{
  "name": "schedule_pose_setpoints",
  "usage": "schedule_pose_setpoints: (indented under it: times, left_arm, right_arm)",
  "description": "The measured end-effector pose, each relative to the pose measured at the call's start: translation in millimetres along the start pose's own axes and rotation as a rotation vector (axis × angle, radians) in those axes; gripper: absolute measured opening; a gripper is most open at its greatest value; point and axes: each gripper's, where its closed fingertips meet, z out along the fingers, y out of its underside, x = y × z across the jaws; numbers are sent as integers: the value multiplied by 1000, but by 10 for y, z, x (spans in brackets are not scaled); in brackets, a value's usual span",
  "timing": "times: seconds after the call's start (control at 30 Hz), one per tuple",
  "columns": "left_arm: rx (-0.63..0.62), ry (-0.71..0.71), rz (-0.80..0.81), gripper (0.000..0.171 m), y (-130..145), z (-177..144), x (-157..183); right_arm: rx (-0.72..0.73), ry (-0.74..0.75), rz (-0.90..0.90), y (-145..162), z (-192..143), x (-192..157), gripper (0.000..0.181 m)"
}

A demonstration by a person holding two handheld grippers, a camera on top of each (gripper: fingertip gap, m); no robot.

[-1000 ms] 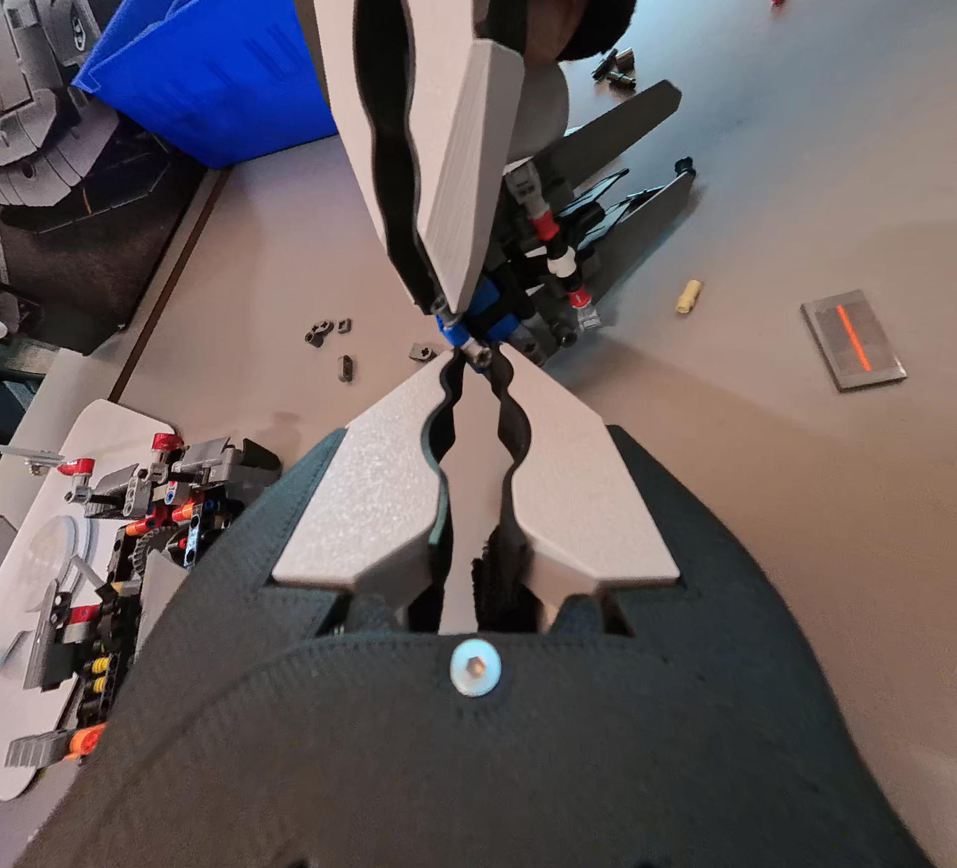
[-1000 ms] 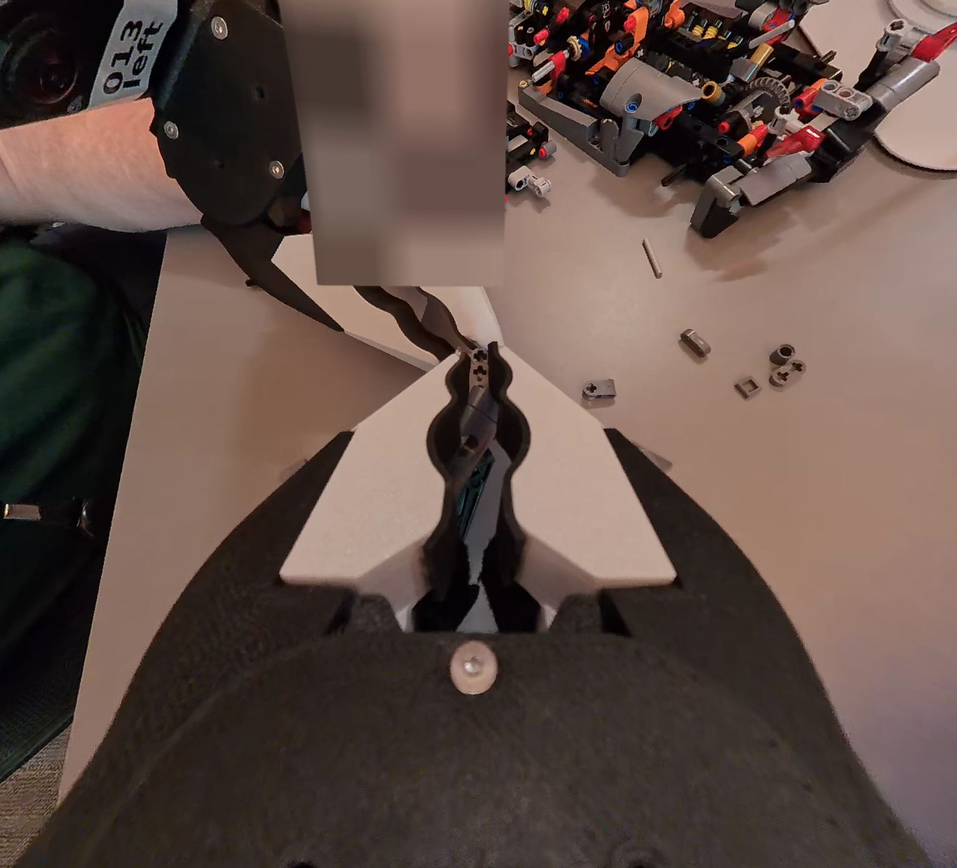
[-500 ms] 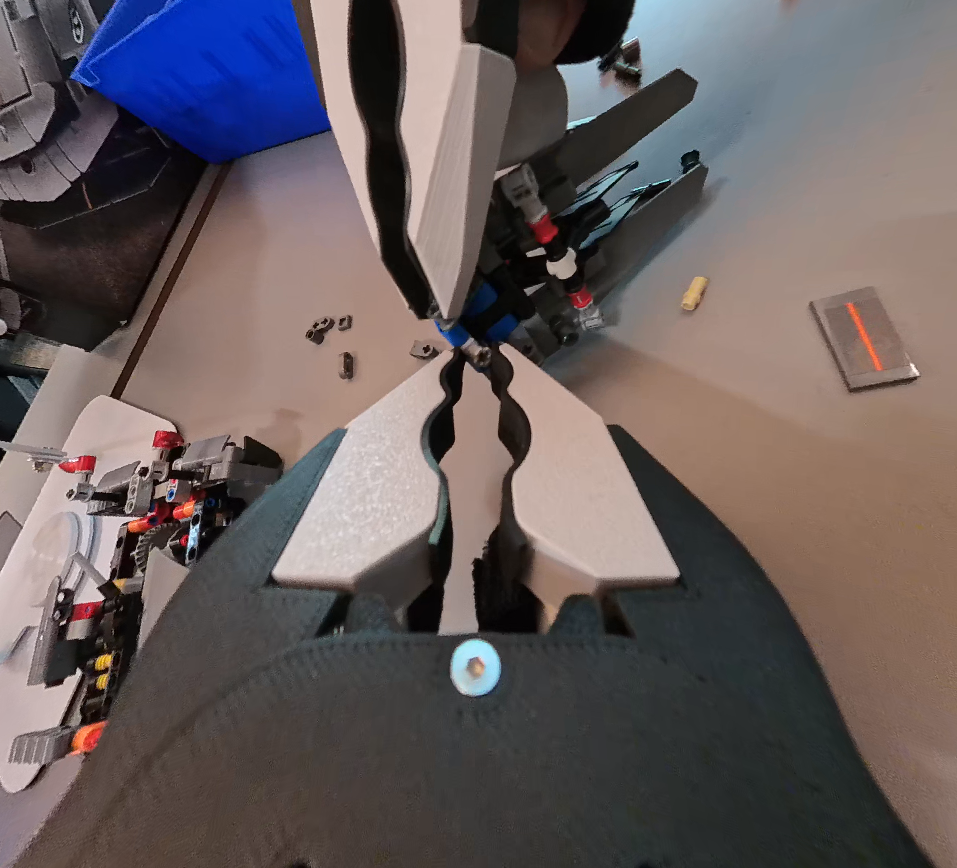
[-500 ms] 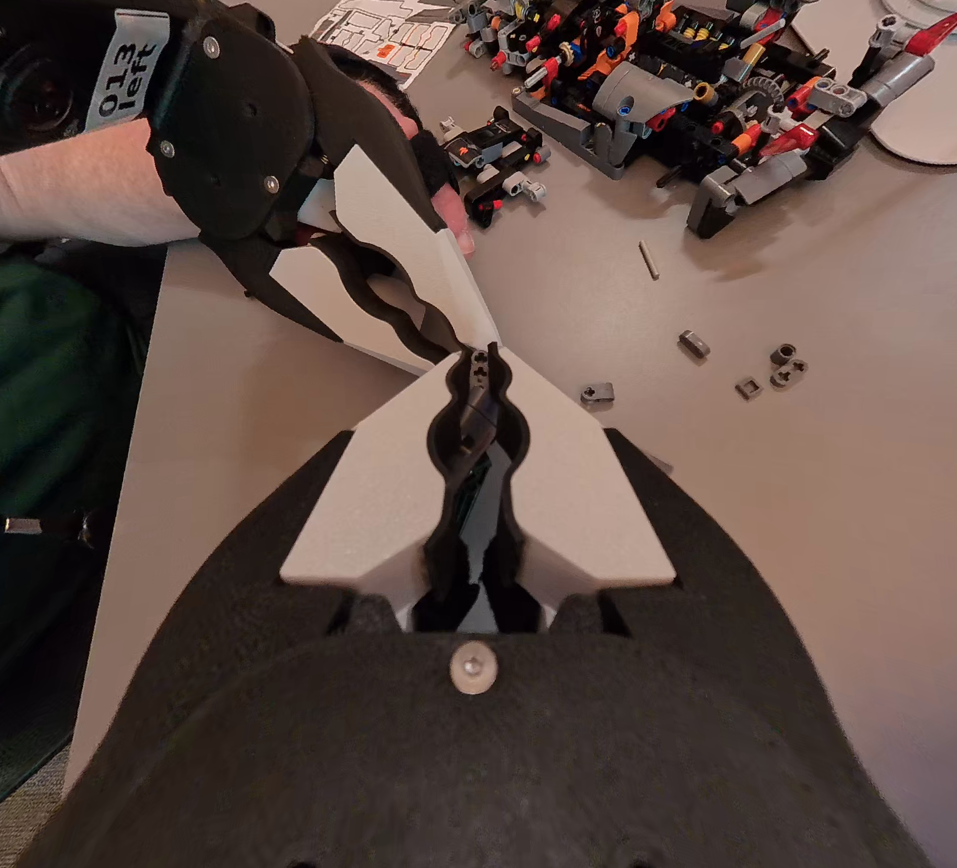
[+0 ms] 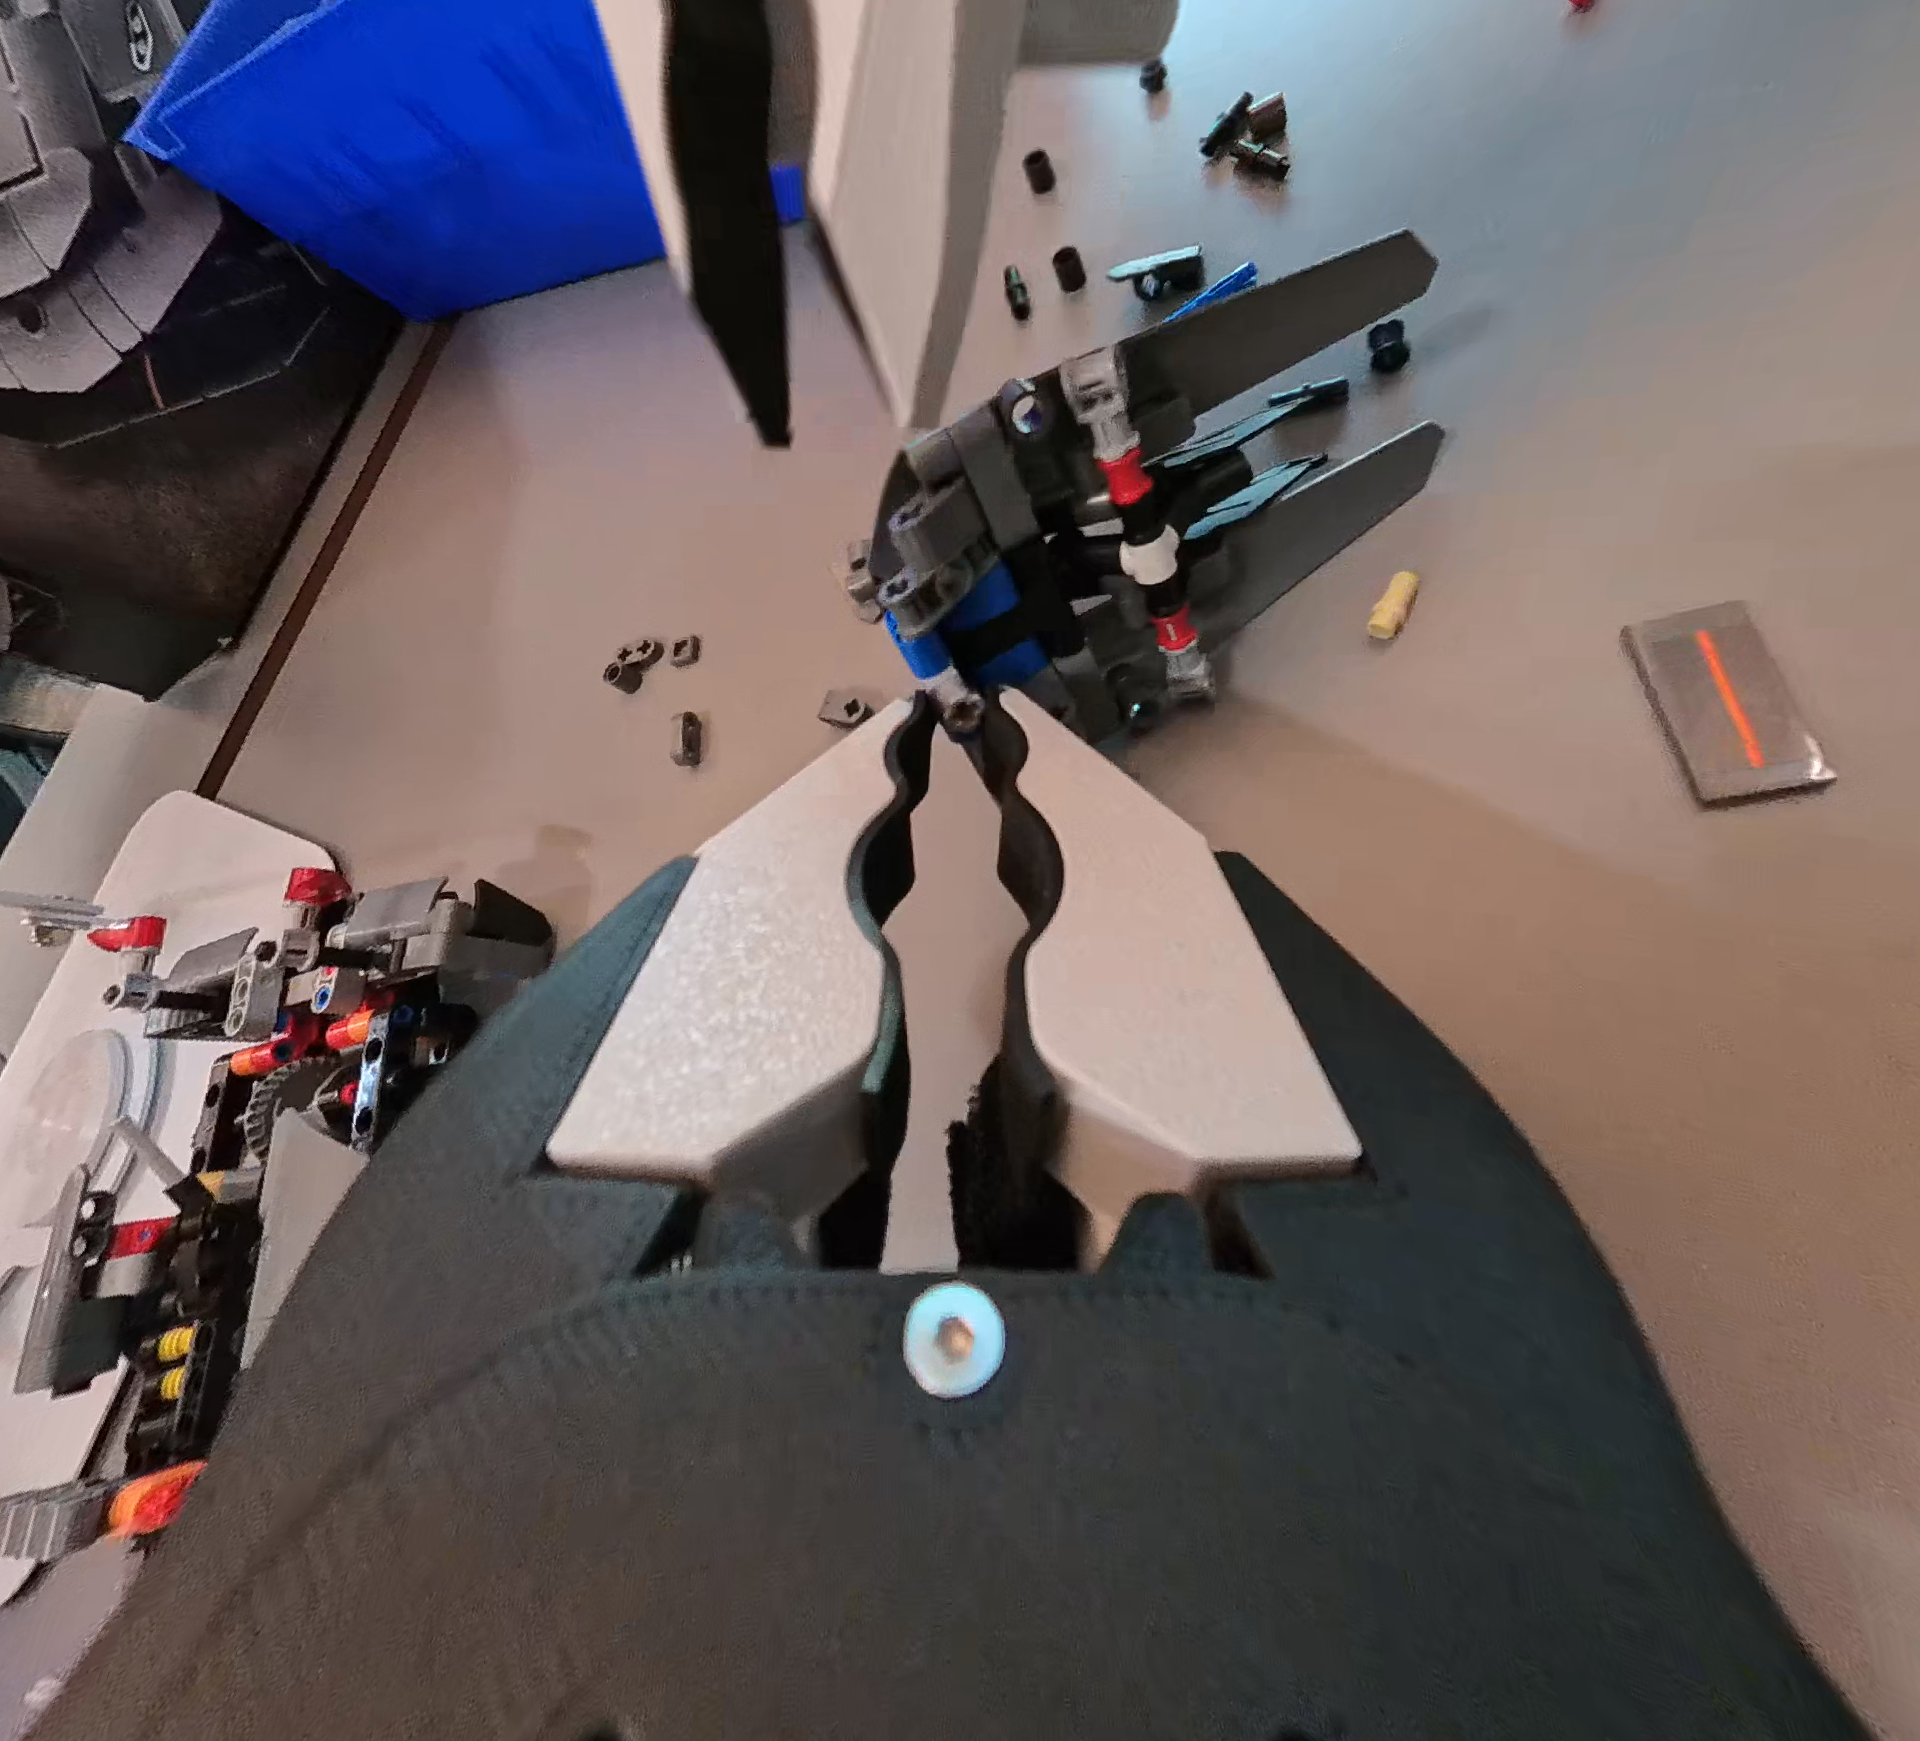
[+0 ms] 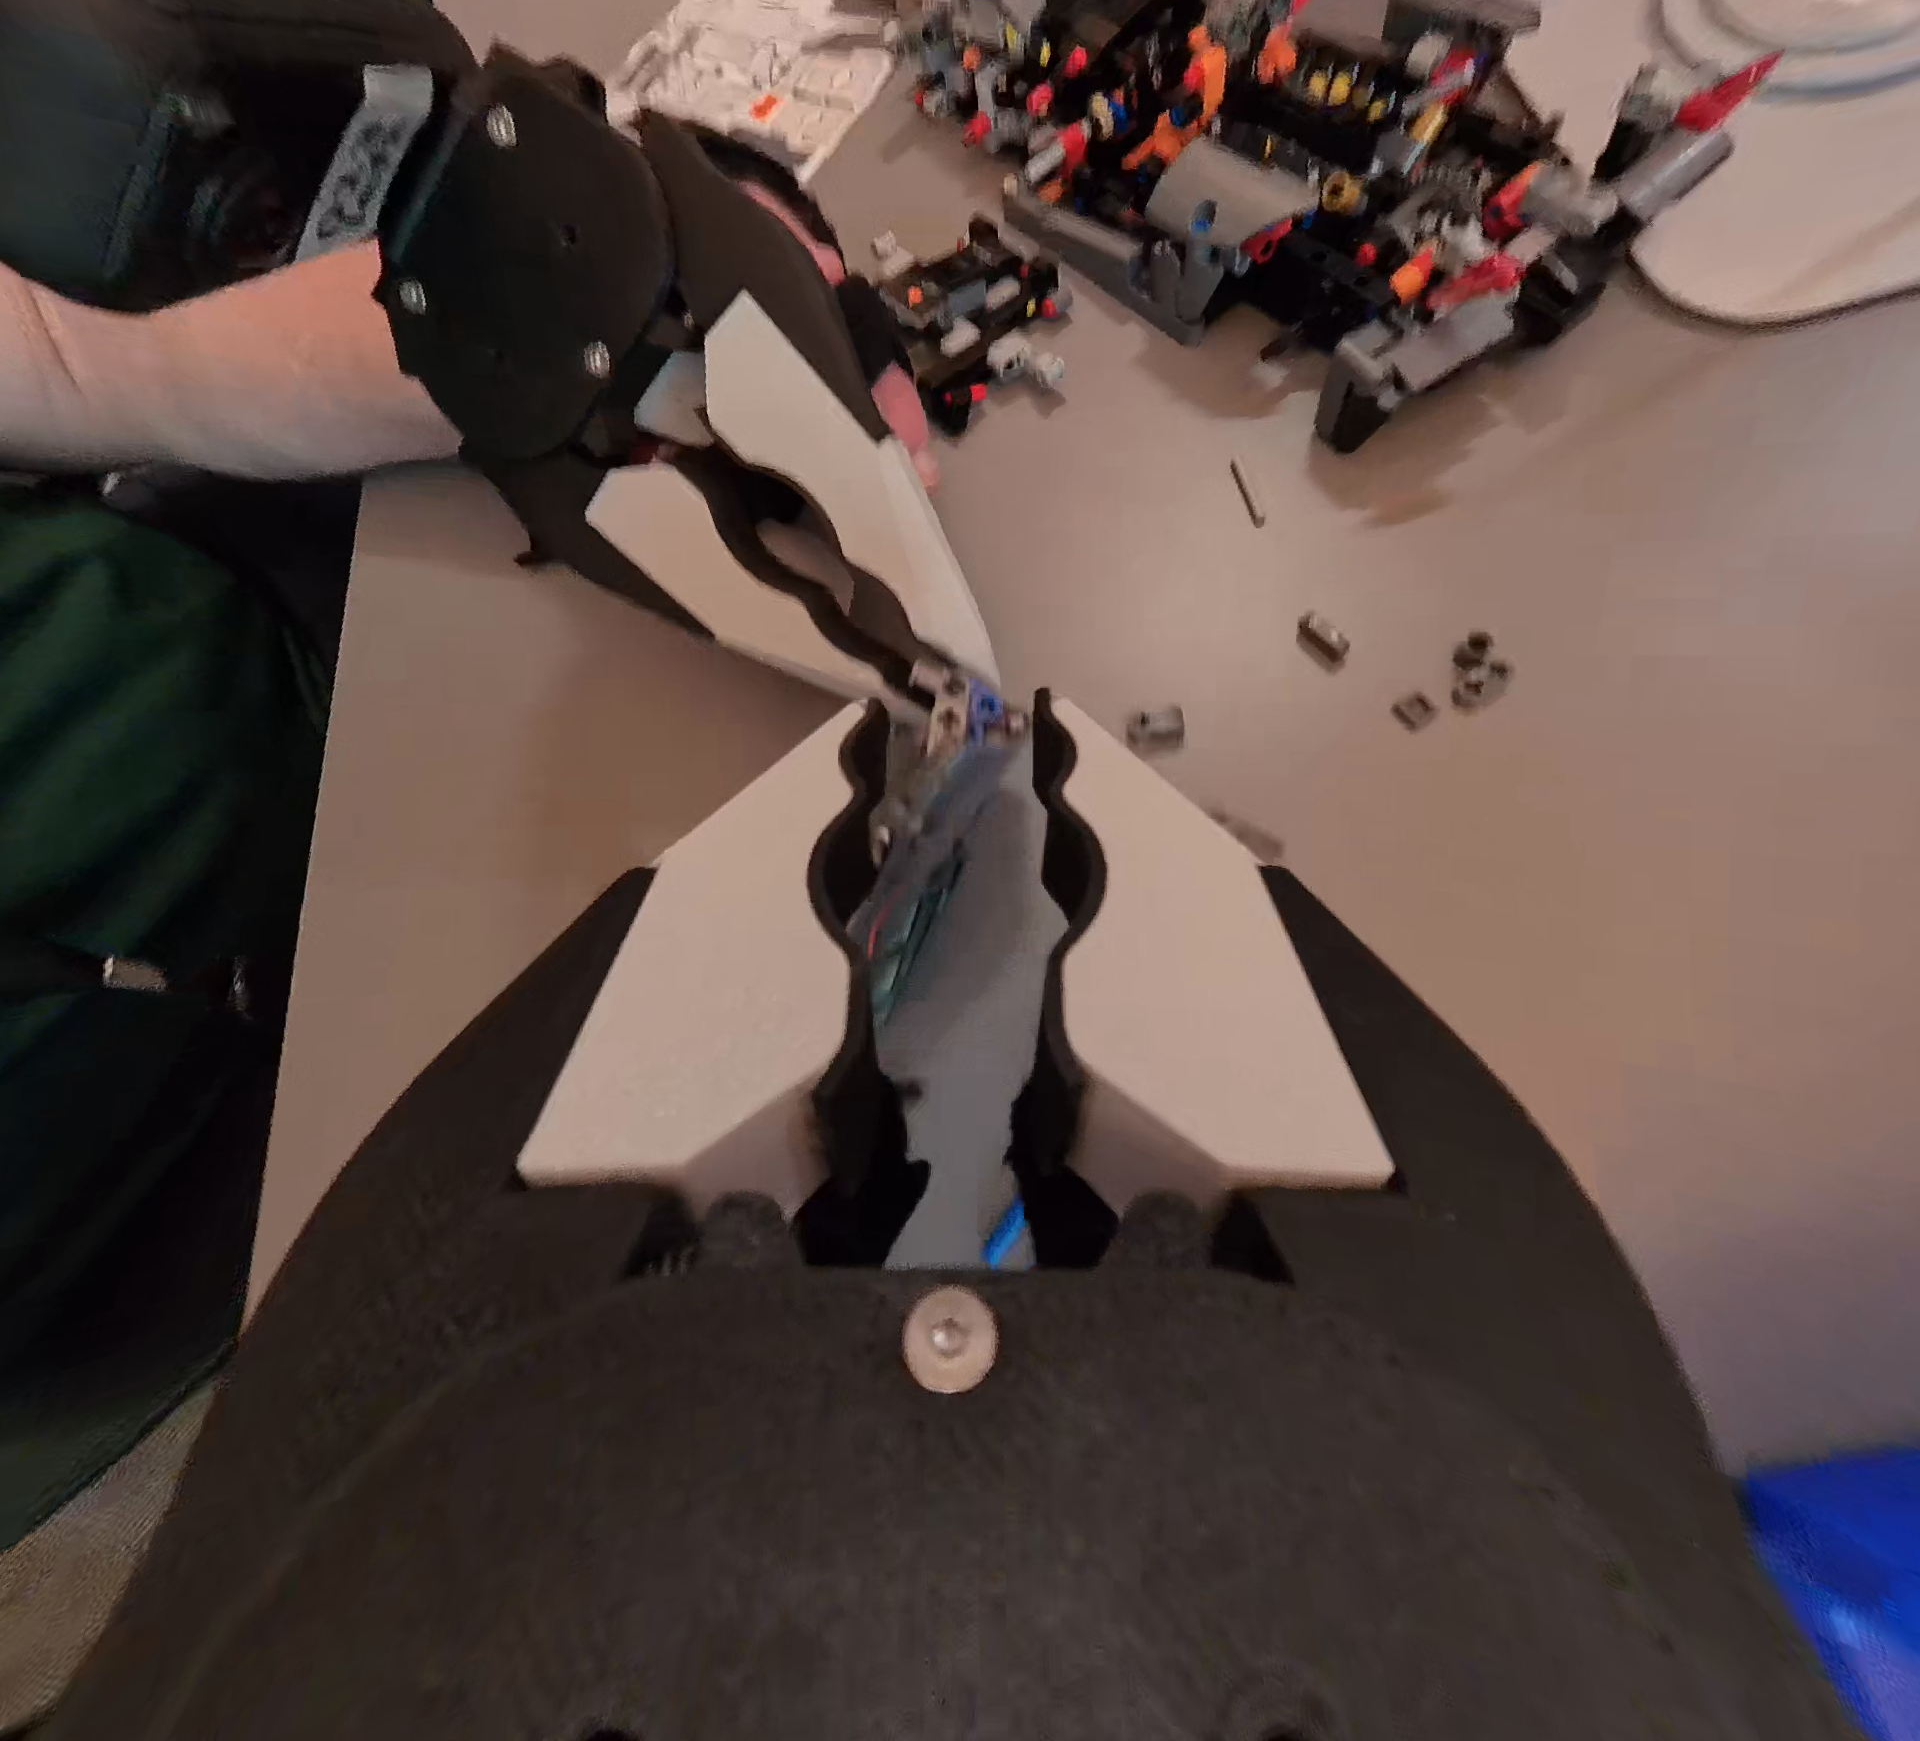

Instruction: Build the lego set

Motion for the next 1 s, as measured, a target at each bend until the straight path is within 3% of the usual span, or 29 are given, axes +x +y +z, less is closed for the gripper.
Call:
schedule_pose_setpoints:
  times: [0.13, 0.27, 1.0]
  left_arm:
    - [2, 3, -2, 7, -2, 5, 2]
    - [4, 8, 3, 8, -4, 4, 15]
    - [-20, 6, 50, 9, 12, 15, 72]
  right_arm:
    - [-134, -87, 86, 236, -11, -83, 34]
    - [-200, -45, 49, 315, 96, -92, 27]
    - [-209, 50, 91, 340, 177, 61, 14]
